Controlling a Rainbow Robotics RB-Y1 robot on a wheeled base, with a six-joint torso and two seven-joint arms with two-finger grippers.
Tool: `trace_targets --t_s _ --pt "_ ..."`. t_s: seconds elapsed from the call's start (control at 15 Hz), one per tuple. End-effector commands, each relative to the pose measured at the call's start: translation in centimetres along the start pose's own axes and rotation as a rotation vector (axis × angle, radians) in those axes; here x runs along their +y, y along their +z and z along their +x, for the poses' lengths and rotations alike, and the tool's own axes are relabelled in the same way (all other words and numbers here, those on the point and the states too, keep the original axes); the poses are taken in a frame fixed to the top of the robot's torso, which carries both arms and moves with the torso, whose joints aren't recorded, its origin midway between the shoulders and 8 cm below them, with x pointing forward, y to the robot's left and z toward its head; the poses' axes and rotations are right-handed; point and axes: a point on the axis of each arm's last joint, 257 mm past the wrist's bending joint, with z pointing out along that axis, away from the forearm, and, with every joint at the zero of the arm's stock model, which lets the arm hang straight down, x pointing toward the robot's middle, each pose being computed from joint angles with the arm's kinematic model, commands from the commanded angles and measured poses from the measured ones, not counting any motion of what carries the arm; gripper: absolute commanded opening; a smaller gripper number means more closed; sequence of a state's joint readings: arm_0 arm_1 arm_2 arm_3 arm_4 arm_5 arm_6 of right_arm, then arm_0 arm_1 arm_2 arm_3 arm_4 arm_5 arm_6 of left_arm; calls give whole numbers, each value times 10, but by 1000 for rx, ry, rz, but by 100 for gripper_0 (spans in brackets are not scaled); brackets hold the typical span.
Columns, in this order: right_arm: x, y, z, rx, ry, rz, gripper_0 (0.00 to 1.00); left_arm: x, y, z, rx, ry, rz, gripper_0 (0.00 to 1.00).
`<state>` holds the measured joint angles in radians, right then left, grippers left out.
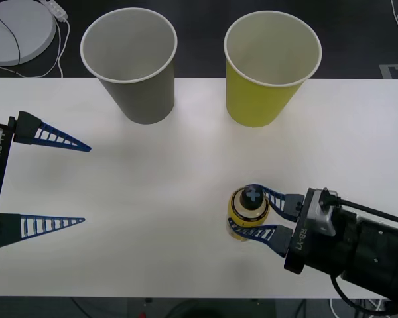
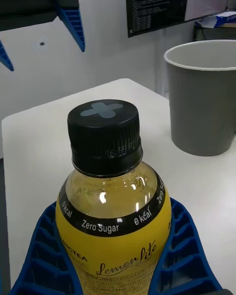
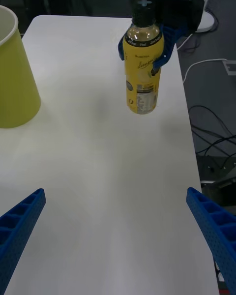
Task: Put the can into the green bin and the plastic bottle into the gray bin
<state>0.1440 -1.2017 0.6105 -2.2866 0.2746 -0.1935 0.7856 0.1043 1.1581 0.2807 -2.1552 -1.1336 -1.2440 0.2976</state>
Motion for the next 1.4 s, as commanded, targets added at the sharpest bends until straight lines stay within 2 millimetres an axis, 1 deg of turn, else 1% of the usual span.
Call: trace_targets --t_s 0.07,0.4,0.73,0.87,1.07,1.27,1.4 --pt "-4 5 -14 18 25 54 0 0 0 0 0 0 0 100" --pt "-18 7 -34 54 56 150 0 0 0 0 0 0 0 100" --pt "-35 10 -41 78 79 211 0 0 0 0 0 0 0 100" --pt "-36 13 -46 85 81 220 0 0 0 0 0 0 0 100" --pt "-33 20 -54 119 89 246 0 0 0 0 0 0 0 100" --pt "-37 29 -49 175 110 272 0 0 0 0 0 0 0 100" --pt "-38 38 -54 187 127 266 0 0 0 0 0 0 0 100"
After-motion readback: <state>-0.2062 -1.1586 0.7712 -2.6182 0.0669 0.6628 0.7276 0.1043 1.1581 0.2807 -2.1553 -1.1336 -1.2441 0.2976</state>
